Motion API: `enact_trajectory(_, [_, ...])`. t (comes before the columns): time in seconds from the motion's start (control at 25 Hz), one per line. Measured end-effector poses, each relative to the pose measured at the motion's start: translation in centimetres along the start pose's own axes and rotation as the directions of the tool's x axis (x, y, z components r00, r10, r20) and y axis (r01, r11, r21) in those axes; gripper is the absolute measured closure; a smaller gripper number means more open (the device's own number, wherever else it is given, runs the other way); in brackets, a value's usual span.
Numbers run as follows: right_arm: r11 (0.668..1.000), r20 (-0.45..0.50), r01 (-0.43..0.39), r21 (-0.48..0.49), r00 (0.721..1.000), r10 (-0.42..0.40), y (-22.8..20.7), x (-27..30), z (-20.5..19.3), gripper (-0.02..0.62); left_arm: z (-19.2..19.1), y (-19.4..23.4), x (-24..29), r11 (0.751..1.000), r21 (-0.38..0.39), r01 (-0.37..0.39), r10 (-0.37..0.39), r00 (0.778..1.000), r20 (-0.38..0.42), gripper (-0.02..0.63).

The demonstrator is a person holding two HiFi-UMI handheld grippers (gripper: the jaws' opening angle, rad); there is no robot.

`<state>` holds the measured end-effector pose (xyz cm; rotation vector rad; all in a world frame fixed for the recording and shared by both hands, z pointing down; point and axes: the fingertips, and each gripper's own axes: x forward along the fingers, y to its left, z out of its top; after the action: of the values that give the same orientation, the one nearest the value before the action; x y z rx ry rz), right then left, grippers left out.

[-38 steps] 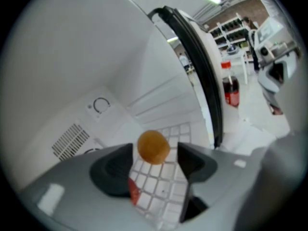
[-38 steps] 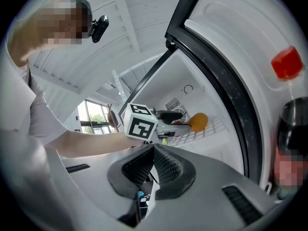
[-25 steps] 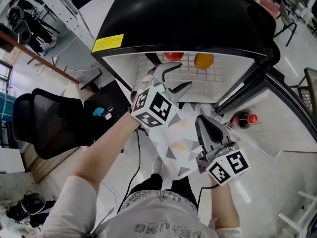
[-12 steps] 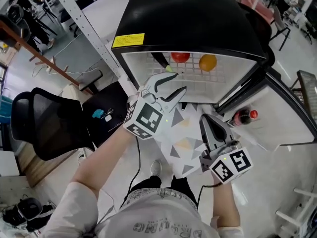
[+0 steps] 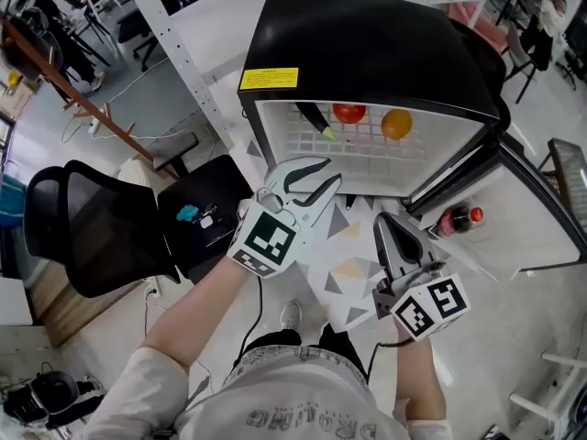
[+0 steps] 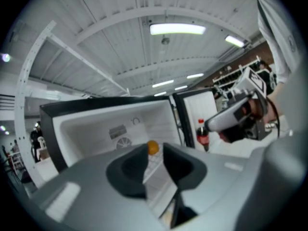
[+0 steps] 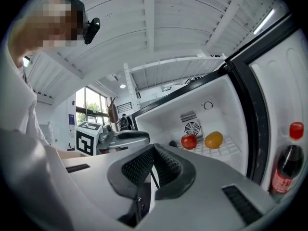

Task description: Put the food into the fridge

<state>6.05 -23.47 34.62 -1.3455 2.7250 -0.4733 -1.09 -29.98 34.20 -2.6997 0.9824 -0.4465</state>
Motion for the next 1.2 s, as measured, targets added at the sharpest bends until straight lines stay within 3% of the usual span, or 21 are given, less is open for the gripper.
enact_trajectory(0.44, [1.000,-0.006,0.019,-0.021,1.000,-0.019,1.0,0.6,0.3,0.594,-2.1,-1.5,-3.1,0.998,-0.066,0.019,-0.018,1.000,0.011,0.552])
enact_trajectory(1.2, [0.998,-0.032,0.039,-0.042,0.999,-0.040,1.9,0.7,-0.3,0.594,-3.5,-0.4,-7.0,0.987,-0.158,-0.033,0.039,0.999,0.038,0.594])
